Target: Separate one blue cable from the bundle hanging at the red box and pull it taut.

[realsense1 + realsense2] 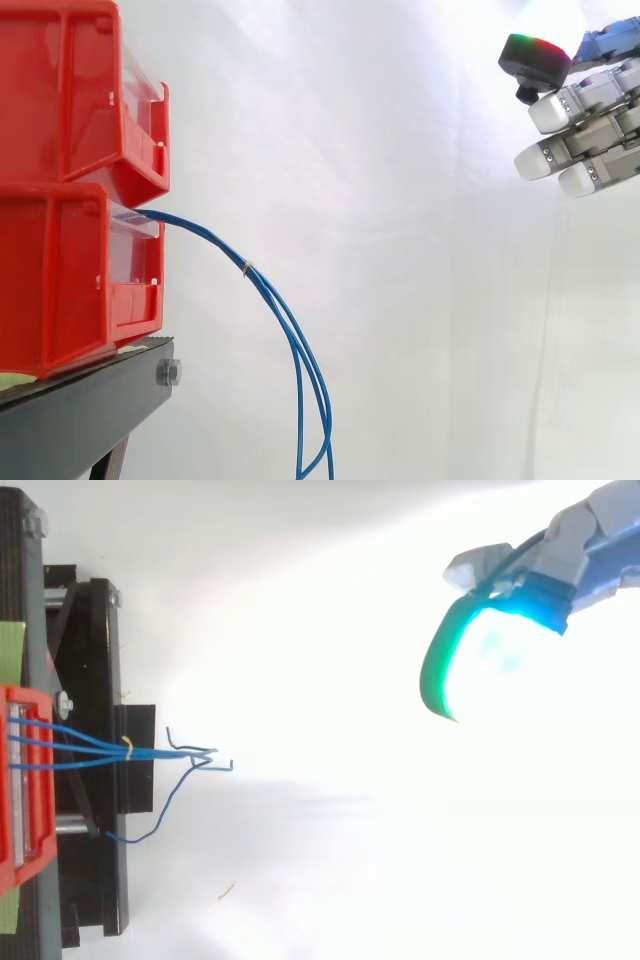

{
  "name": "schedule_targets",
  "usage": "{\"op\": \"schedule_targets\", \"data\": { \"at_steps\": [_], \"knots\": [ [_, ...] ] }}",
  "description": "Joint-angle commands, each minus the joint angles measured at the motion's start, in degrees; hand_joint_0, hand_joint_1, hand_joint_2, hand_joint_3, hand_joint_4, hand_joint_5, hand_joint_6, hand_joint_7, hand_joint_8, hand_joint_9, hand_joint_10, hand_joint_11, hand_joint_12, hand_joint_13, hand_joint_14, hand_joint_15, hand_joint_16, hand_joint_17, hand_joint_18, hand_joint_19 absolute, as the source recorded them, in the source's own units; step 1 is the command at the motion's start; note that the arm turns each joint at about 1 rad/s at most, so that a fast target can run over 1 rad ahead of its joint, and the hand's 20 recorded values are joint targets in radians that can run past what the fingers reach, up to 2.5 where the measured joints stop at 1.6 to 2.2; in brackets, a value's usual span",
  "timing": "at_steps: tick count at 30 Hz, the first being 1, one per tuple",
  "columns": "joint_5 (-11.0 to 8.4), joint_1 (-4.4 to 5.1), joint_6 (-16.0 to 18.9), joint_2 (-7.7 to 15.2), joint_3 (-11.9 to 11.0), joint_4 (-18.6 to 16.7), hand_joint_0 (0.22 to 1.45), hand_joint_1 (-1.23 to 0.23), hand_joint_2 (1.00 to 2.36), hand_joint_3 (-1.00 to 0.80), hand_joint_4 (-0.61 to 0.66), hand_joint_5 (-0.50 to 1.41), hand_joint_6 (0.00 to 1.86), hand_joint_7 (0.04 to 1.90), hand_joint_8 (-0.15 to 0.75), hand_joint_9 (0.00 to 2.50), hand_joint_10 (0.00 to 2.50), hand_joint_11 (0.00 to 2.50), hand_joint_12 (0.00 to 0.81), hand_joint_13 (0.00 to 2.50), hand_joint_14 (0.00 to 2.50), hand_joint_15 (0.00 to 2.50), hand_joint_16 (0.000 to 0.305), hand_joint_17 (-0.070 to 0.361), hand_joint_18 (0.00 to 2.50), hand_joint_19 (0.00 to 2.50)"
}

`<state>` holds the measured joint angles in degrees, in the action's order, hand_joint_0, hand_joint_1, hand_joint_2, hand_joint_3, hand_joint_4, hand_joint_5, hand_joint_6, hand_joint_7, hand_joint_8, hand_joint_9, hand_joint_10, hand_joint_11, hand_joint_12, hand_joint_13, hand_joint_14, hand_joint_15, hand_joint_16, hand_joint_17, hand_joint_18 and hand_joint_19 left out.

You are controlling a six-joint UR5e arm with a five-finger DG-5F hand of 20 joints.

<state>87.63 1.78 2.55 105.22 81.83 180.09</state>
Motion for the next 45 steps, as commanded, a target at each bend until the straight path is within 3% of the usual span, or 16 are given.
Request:
{"op": "schedule_targets", "data": {
  "at_steps": [1,13,17,18,21,22,26,30,34,42,45],
  "knots": [
    [0.00,-0.02,0.00,0.07,0.00,0.00,0.41,-0.52,1.00,-0.50,0.18,-0.24,0.50,0.75,0.281,0.40,0.00,0.19,0.362,0.21,0.00,0.05,0.052,0.116,0.04,0.02],
    [-0.61,0.33,-1.85,0.07,0.00,0.00,0.42,-0.54,1.00,-0.50,0.18,-0.24,0.50,0.76,0.276,0.40,0.00,0.18,0.358,0.22,0.00,0.05,0.050,0.113,0.04,0.02],
    [-3.34,0.86,-4.22,0.69,0.00,-1.06,0.42,-0.54,1.00,-0.50,0.18,-0.24,0.50,0.75,0.275,0.40,0.00,0.18,0.357,0.22,0.00,0.05,0.050,0.113,0.04,0.03],
    [-5.27,1.30,-5.19,1.13,0.00,-2.02,0.42,-0.54,1.00,-0.50,0.18,-0.24,0.50,0.75,0.275,0.40,0.00,0.18,0.356,0.22,0.00,0.05,0.050,0.112,0.04,0.02],
    [-6.59,1.91,-5.71,2.01,0.00,-4.31,0.42,-0.54,1.00,-0.50,0.18,-0.24,0.50,0.75,0.275,0.40,0.00,0.17,0.356,0.22,0.00,0.05,0.050,0.112,0.04,0.02],
    [-7.03,2.26,-5.89,3.33,0.00,-6.42,0.42,-0.54,1.00,-0.50,0.18,-0.24,0.50,0.76,0.275,0.40,0.00,0.18,0.356,0.22,0.00,0.05,0.050,0.112,0.04,0.01],
    [-7.38,2.79,-5.89,6.23,0.00,-8.61,0.43,-0.55,1.00,-0.50,0.18,-0.24,0.50,0.75,0.277,0.40,0.00,0.19,0.355,0.22,0.00,0.06,0.049,0.111,0.04,0.02],
    [-7.82,3.14,-5.98,7.55,0.00,-9.93,0.43,-0.57,1.00,-0.50,0.18,-0.24,0.50,0.75,0.276,0.41,0.00,0.18,0.354,0.23,0.00,0.05,0.047,0.106,0.05,0.00],
    [-10.28,4.02,-6.50,8.25,0.00,-12.83,0.43,-0.62,1.00,-0.50,0.18,-0.24,0.50,0.75,0.277,0.41,0.00,0.19,0.354,0.24,0.00,0.05,0.046,0.104,0.05,0.00],
    [-15.55,5.34,-11.69,9.30,0.00,-13.19,0.44,-0.67,1.00,-0.50,0.18,-0.23,0.50,0.75,0.275,0.43,0.01,0.20,0.348,0.26,0.00,0.05,0.043,0.097,0.07,0.00],
    [-16.26,5.51,-11.95,10.53,0.00,-13.19,0.44,-0.67,1.00,-0.50,0.18,-0.23,0.50,0.75,0.276,0.44,0.00,0.20,0.347,0.26,0.00,0.05,0.043,0.097,0.08,0.00]
  ]
}}
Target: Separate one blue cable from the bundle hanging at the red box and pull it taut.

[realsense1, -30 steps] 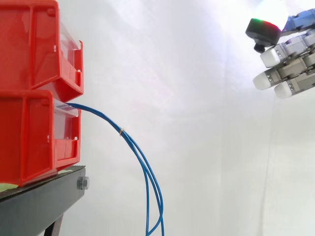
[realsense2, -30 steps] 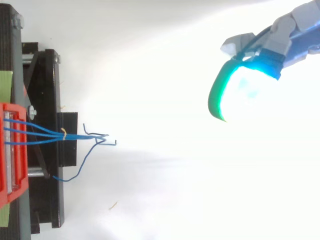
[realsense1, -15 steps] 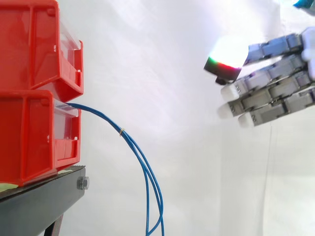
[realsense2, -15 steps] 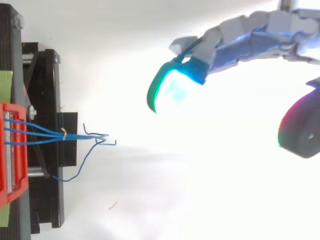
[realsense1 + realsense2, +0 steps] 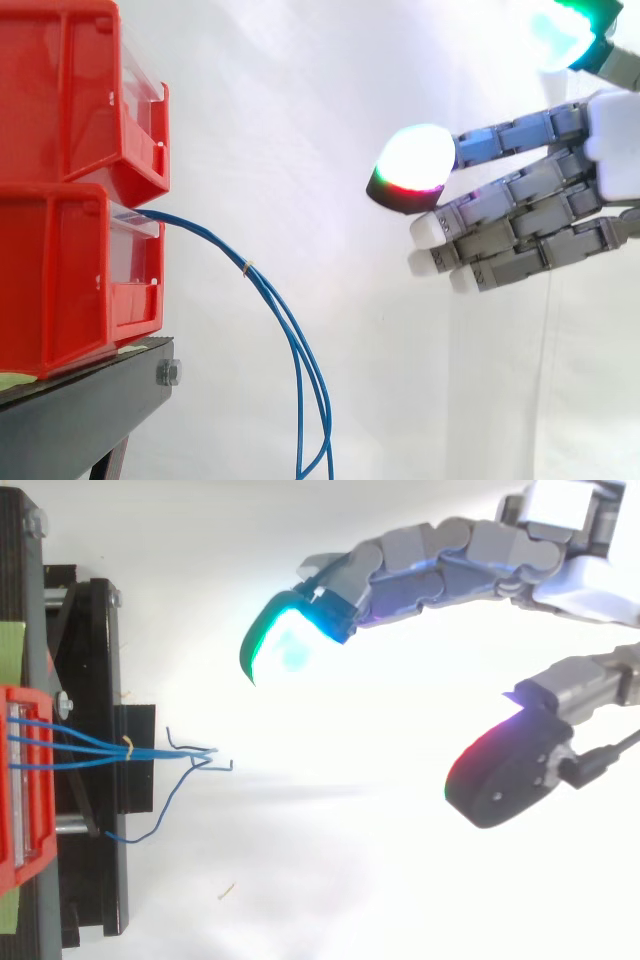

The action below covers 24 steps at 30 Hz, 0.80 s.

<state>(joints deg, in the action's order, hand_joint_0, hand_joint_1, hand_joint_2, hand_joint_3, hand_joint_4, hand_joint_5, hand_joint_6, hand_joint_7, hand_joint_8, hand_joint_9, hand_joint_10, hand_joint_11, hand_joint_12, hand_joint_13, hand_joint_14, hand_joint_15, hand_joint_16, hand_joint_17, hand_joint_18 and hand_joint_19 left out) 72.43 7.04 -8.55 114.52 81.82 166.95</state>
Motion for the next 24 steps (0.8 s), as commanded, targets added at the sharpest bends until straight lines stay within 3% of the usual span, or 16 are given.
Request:
{"op": "schedule_targets", "data": {
  "at_steps": [1,10,15,24],
  "knots": [
    [-0.98,0.35,-0.50,1.59,0.00,-0.31,0.44,-0.67,1.00,-0.50,0.18,-0.23,0.50,0.75,0.277,0.44,0.00,0.20,0.347,0.26,0.00,0.05,0.042,0.095,0.08,0.00],
    [-2.12,0.61,-0.06,4.66,0.00,-3.91,0.45,-0.66,1.00,-0.50,0.18,-0.23,0.50,0.75,0.275,0.44,0.01,0.20,0.344,0.27,0.00,0.05,0.042,0.094,0.08,0.00],
    [-4.58,0.61,-0.24,4.66,0.00,-4.09,0.45,-0.65,1.00,-0.50,0.18,-0.23,0.50,0.75,0.275,0.44,0.00,0.21,0.344,0.27,0.00,0.05,0.042,0.094,0.08,0.00],
    [-4.58,0.70,-0.24,6.77,0.00,-6.81,0.45,-0.65,1.00,-0.50,0.18,-0.23,0.50,0.75,0.277,0.44,0.01,0.21,0.344,0.27,0.00,0.05,0.042,0.094,0.08,0.00]
  ]
}}
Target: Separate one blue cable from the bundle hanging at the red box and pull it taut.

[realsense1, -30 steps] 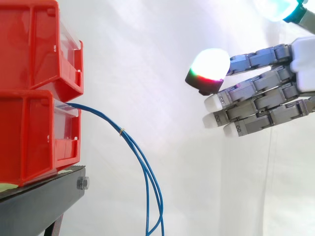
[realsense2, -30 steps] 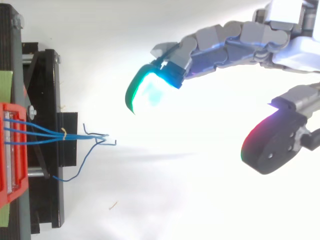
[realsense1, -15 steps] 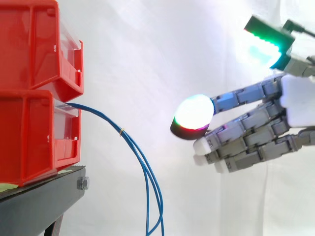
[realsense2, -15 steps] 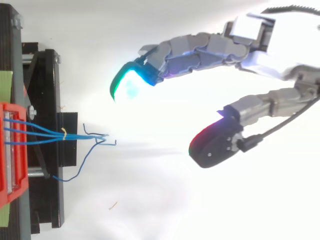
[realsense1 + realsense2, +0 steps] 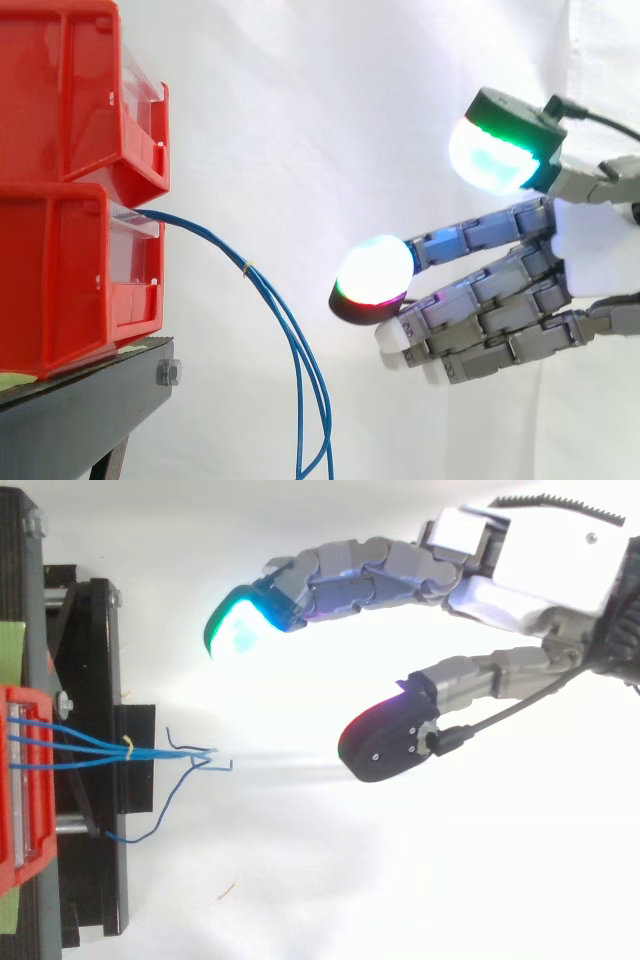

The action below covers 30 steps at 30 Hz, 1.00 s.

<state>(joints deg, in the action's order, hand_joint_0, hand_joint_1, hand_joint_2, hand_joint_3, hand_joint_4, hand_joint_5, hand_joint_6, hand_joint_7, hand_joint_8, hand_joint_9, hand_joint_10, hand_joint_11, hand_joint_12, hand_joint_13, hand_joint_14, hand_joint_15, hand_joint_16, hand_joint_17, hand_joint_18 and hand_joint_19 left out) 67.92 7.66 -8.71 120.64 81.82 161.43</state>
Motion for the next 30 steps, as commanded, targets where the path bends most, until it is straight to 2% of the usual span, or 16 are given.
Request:
{"op": "schedule_targets", "data": {
  "at_steps": [1,5,8,10,13,19,23,30],
  "knots": [
    [-0.15,0.07,-0.16,0.56,0.00,-1.73,0.45,-0.65,1.00,-0.50,0.19,-0.23,0.50,0.76,0.275,0.44,0.00,0.20,0.344,0.27,0.00,0.05,0.042,0.094,0.08,0.00],
    [-0.33,0.25,-0.52,0.56,0.00,-2.78,0.45,-0.64,1.00,-0.50,0.19,-0.23,0.50,0.76,0.276,0.44,0.01,0.21,0.344,0.27,0.00,0.05,0.042,0.094,0.08,0.00],
    [-0.06,0.25,-1.22,2.23,0.00,-3.31,0.45,-0.64,1.00,-0.50,0.19,-0.23,0.50,0.76,0.276,0.45,0.00,0.20,0.344,0.27,0.00,0.06,0.042,0.094,0.08,0.00],
    [0.02,0.34,0.01,3.73,-0.09,-4.54,0.45,-0.64,1.00,-0.50,0.19,-0.23,0.50,0.76,0.276,0.44,0.01,0.20,0.344,0.27,0.00,0.05,0.042,0.094,0.08,0.00],
    [0.02,0.34,1.95,4.70,-0.09,-6.74,0.45,-0.64,1.00,-0.50,0.19,-0.23,0.50,0.75,0.279,0.45,0.01,0.21,0.343,0.27,0.00,0.06,0.041,0.093,0.08,0.00],
    [0.11,0.43,1.86,5.66,-0.26,-7.79,0.45,-0.64,1.00,-0.50,0.19,-0.23,0.50,0.75,0.279,0.45,0.01,0.21,0.343,0.27,0.00,0.05,0.041,0.093,0.09,0.00],
    [0.11,0.16,2.30,7.24,-1.14,-8.85,0.45,-0.64,1.00,-0.50,0.19,-0.23,0.50,0.75,0.279,0.45,0.01,0.21,0.341,0.27,0.00,0.06,0.041,0.093,0.09,0.00],
    [0.11,0.34,2.12,7.24,-1.14,-9.29,0.45,-0.64,1.00,-0.50,0.19,-0.23,0.50,0.75,0.281,0.46,0.01,0.21,0.341,0.27,0.00,0.05,0.041,0.093,0.09,0.00]
  ]
}}
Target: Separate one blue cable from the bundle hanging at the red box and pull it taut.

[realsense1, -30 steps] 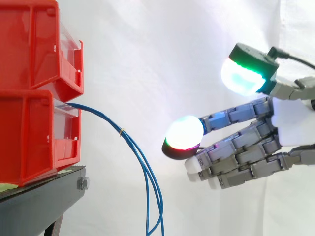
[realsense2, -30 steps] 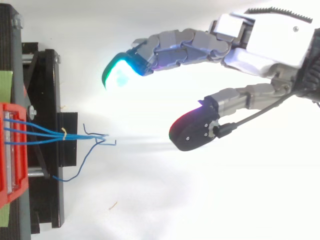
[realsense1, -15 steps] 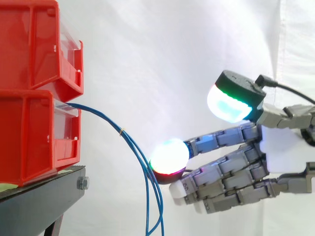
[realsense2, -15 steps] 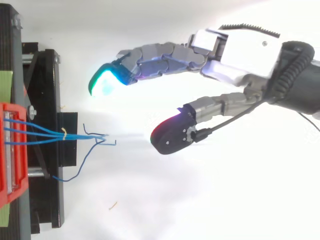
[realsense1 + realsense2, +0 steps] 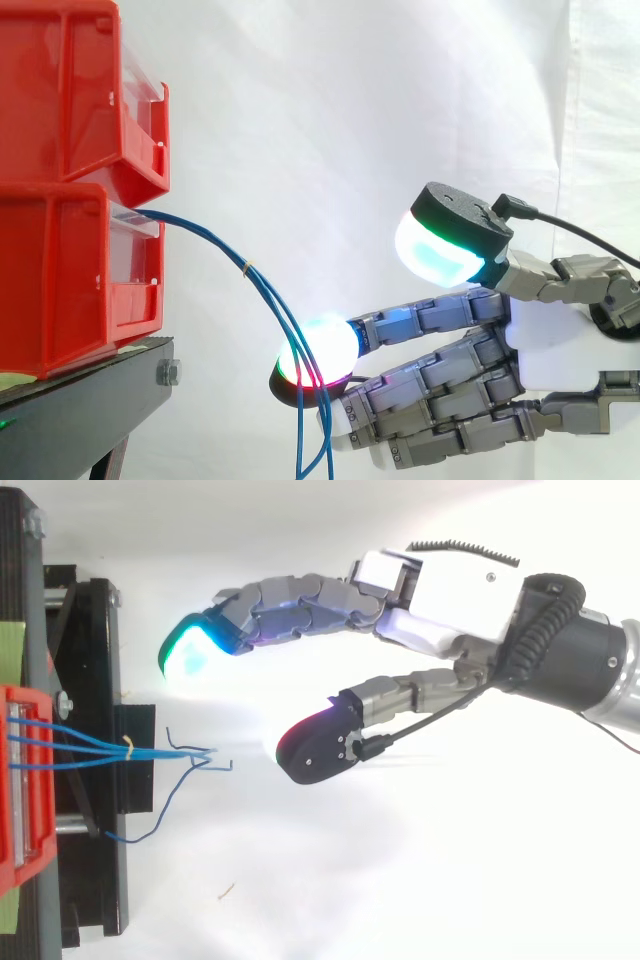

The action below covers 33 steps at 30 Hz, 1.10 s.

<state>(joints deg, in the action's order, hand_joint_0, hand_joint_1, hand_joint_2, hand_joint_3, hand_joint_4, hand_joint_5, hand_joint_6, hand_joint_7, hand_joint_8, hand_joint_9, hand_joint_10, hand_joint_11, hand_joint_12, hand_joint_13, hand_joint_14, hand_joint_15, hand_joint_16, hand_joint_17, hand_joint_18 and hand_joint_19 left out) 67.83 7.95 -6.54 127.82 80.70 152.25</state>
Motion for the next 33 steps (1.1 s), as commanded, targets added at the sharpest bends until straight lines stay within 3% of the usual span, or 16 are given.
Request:
{"op": "schedule_targets", "data": {
  "at_steps": [1,5,14,15,22,27,33],
  "knots": [
    [0.20,0.04,-0.05,0.06,-0.02,-0.11,0.45,-0.63,1.00,-0.50,0.19,-0.23,0.50,0.76,0.282,0.45,0.01,0.21,0.341,0.28,0.00,0.06,0.041,0.092,0.09,0.00],
    [0.38,0.04,-0.05,0.06,-0.02,-0.11,0.45,-0.63,1.00,-0.50,0.19,-0.23,0.50,0.75,0.281,0.46,0.01,0.21,0.341,0.28,0.00,0.05,0.041,0.092,0.09,0.00],
    [3.72,-0.22,-0.14,0.76,-0.10,-1.52,0.45,-0.63,1.00,-0.50,0.19,-0.23,0.50,0.76,0.282,0.46,0.01,0.22,0.340,0.28,0.00,0.06,0.040,0.091,0.09,0.00],
    [4.33,-0.31,-0.23,0.76,-0.02,-2.93,0.45,-0.63,1.00,-0.50,0.19,-0.23,0.50,0.76,0.281,0.46,0.01,0.21,0.340,0.28,0.00,0.05,0.040,0.091,0.09,0.00],
    [5.47,-0.40,-0.58,0.76,-0.10,-3.81,0.45,-0.63,1.00,-0.50,0.19,-0.23,0.50,0.76,0.280,0.46,0.01,0.21,0.339,0.28,0.00,0.05,0.040,0.091,0.09,0.00],
    [5.74,-0.57,0.21,1.73,-0.10,-4.42,0.45,-0.63,1.00,-0.50,0.19,-0.23,0.50,0.75,0.280,0.46,0.01,0.22,0.339,0.28,0.00,0.05,0.040,0.091,0.09,0.00],
    [6.35,-0.75,1.53,4.37,-2.04,-5.04,0.45,-0.63,1.00,-0.50,0.19,-0.23,0.50,0.75,0.279,0.46,0.01,0.22,0.338,0.28,0.00,0.06,0.040,0.090,0.09,0.00]
  ]
}}
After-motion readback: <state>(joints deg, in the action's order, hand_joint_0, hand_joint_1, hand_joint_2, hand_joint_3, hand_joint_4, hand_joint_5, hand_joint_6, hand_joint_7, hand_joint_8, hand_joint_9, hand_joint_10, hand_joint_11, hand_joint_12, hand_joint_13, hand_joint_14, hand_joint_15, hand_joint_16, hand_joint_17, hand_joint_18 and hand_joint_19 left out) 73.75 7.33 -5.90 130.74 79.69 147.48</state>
